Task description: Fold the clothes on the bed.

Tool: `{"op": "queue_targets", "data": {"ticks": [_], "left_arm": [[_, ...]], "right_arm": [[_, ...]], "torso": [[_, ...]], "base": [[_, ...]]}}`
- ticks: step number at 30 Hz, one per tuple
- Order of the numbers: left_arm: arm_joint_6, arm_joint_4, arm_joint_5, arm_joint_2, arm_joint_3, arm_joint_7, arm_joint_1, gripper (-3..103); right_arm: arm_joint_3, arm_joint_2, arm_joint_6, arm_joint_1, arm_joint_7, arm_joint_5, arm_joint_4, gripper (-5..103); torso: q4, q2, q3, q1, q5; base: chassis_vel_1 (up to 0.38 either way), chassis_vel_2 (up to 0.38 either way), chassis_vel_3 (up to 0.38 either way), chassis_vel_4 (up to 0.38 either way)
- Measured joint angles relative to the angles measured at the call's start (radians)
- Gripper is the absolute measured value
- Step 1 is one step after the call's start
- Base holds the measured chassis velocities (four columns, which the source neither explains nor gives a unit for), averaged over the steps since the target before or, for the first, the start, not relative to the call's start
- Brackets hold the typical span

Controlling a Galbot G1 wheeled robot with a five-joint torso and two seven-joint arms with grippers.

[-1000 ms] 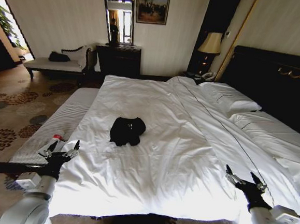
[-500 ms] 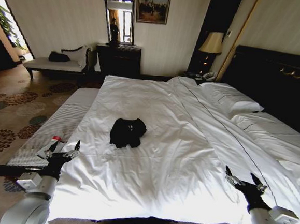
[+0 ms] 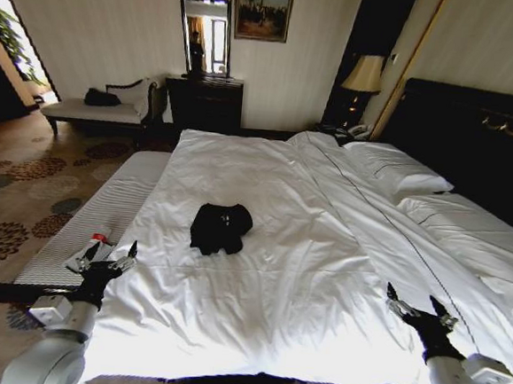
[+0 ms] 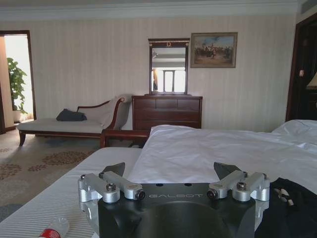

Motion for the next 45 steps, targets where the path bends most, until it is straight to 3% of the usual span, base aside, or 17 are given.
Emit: {"op": "queue_targets", "data": {"ticks": [17,26,34,45], "left_arm": [[-0.001,-0.002,0.001,0.001,0.001,0.0,0.004,100],[-0.002,0.001,0.004,-0.001,0.001,0.001,0.006,100],[-0.002,0.001,0.006,-0.001,0.005,0.001,0.002,100],[0.017,-0.001,0.002,0.012,0.004,-0.003,0.004,100]], "right_arm": [[-0.002,0.013,-0.009,-0.009,0.021,-0.025,0.0,100],[-0.004,0.014,0.019,-0.007,0.001,0.01,-0.001,100],[-0.009,0.004,0.012,-0.003,0.015,0.008,0.001,100],[-0.027,0.002,0.022,-0.001,-0.004,-0.002,-0.001,100]], "torso": [[-0.0002,0.0,0.0,0.0,0.0],[-0.0003,0.0,0.0,0.0,-0.001],[0.0001,0.0,0.0,0.0,0.0012],[0.0002,0.0,0.0,0.0,-0.0006]], "base": [[0.058,0.061,-0.057,-0.063],[0.172,0.204,-0.187,-0.17],[0.02,0.013,-0.01,-0.011],[-0.022,-0.009,0.016,0.004]]}}
